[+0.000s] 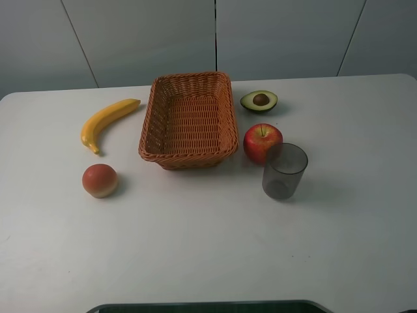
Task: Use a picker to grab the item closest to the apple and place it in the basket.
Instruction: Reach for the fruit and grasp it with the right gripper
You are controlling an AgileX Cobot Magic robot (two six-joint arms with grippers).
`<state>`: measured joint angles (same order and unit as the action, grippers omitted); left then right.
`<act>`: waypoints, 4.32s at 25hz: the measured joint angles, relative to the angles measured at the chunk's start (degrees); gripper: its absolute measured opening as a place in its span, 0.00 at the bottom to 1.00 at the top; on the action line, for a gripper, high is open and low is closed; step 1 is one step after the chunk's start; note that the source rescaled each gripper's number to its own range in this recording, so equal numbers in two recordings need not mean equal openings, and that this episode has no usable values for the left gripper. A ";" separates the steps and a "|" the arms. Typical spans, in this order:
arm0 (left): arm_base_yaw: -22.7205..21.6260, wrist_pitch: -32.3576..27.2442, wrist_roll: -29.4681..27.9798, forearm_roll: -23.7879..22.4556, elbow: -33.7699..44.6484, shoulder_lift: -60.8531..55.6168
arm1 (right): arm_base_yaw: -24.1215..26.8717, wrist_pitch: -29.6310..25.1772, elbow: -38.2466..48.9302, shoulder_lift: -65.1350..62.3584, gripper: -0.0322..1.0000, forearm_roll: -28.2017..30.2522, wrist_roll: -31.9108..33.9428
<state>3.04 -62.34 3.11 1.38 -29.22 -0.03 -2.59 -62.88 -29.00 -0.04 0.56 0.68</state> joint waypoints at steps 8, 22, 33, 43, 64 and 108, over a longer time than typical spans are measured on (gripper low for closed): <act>0.00 0.00 0.00 0.00 0.00 0.00 | 0.00 0.00 0.00 0.00 0.94 0.00 0.00; 0.00 0.00 0.00 0.00 0.00 0.00 | 0.00 0.00 0.00 0.00 0.94 0.00 0.00; 0.00 0.00 0.00 0.00 0.00 0.00 | 0.00 0.00 0.00 0.00 0.94 0.00 0.00; 0.00 0.00 0.00 0.00 0.00 0.00 | 0.00 0.00 0.00 0.00 0.94 0.00 0.00; 0.00 0.00 0.11 0.00 0.00 0.00 | -4.45 5.37 -12.65 44.77 0.94 -8.04 -18.35; 0.00 0.00 0.11 0.00 0.00 0.00 | -28.94 16.19 -21.60 89.52 1.00 -12.13 -29.83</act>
<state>3.04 -62.34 3.22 1.38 -29.22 -0.03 -31.53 -46.69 -50.60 89.48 -11.58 -29.15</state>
